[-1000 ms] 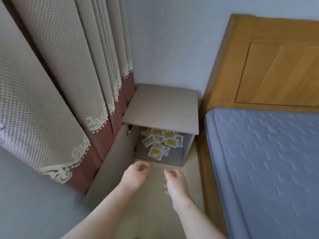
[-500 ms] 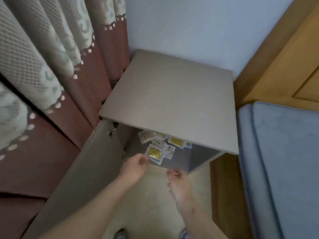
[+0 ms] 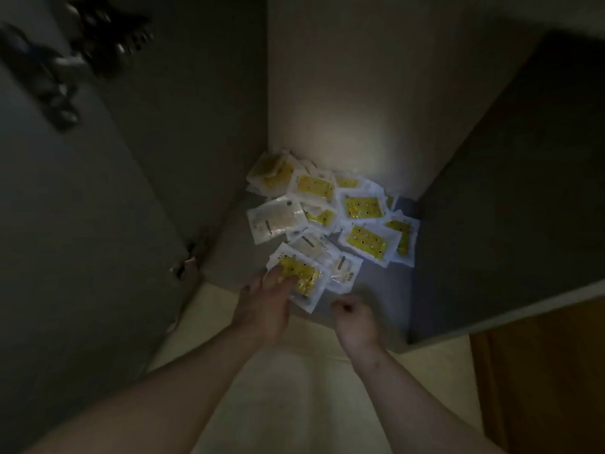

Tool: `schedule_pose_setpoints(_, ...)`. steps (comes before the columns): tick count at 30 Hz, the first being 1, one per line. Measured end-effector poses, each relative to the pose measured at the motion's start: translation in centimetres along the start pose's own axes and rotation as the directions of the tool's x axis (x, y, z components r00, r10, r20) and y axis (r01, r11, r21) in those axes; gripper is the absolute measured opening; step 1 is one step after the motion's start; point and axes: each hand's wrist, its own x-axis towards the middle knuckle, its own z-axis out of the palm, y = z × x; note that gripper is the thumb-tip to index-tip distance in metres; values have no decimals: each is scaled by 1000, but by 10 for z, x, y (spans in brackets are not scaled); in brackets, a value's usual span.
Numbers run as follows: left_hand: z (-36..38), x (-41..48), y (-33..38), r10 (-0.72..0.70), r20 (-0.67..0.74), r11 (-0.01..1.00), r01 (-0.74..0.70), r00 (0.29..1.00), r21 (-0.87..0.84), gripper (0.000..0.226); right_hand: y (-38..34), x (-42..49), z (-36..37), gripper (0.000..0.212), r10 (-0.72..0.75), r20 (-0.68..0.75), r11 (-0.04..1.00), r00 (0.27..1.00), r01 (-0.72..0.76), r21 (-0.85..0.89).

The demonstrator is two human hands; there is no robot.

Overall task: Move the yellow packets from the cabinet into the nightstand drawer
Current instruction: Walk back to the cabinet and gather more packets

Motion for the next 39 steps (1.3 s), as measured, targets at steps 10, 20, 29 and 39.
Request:
schedule_pose_setpoints(10, 52, 60, -18, 92, -44, 966, -78, 995, 247, 84, 23, 56, 11, 28, -131, -93, 973, 987, 110, -202)
schedule_pose_setpoints(20, 41, 50, -54, 177, -169, 958, -209, 970, -194, 56, -8, 88, 41, 58, -382, 217, 703, 898, 435, -563)
schedule_pose_setpoints(29, 18, 46, -59, -495, -166, 553, 162, 853, -817, 33, 34, 64, 39, 79, -345, 458, 382, 819, 568, -729)
schedule_pose_setpoints(39, 44, 60, -15, -429, -142, 866, 361, 892, -347, 52, 40, 91, -5, 48, -577, -5, 658, 816, 462, -595)
